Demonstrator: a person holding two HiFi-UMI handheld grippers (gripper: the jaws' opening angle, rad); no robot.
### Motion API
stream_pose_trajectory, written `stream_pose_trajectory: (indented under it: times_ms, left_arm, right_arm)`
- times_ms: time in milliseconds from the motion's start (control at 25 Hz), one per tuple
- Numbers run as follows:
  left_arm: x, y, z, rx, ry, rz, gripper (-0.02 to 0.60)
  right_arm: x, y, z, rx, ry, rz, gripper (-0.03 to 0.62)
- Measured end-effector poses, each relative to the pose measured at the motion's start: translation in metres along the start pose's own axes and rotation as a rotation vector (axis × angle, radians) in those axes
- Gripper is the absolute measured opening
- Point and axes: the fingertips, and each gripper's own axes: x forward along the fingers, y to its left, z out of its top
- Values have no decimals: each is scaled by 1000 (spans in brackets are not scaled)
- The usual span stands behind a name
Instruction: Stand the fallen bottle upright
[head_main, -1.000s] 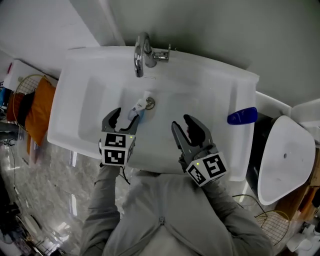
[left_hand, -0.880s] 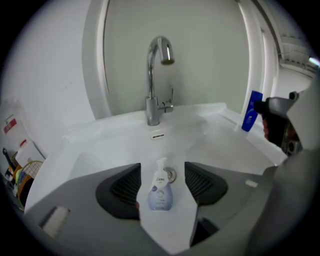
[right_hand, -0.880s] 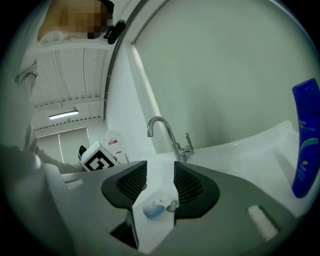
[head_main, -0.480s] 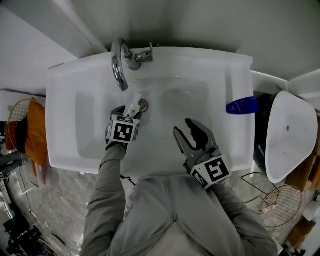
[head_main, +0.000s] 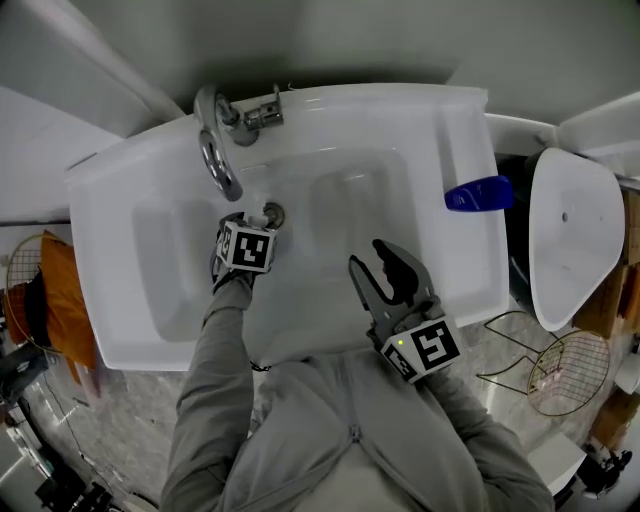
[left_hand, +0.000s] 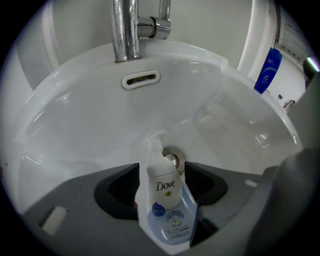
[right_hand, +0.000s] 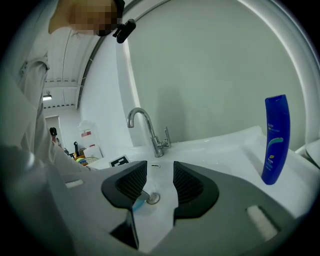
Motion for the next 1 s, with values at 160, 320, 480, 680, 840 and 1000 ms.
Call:
stream_pose_trajectory:
  times_ms: [160, 320, 480, 680, 840, 1000]
  left_arm:
    - [9, 0, -6, -3, 17, -16, 322]
    - [16, -1, -6, -16, 29, -38, 322]
    - [23, -3, -9, -15, 45, -52, 322]
    - [24, 0, -8, -43, 38, -48, 321]
    - [25, 1, -8, -59, 28, -41, 314]
    - [25, 1, -6, -67, 23, -35, 310]
  right_arm:
    - [4, -1, 1, -2, -5, -15, 160]
    - [8, 1, -1, -1, 5, -14, 160]
    - [10, 2, -4, 3, 22, -23, 160]
    - [11, 1, -5, 11, 31, -31, 160]
    - [12, 1, -3, 7, 21, -36, 160]
    - [9, -1, -1, -5, 4, -50, 160]
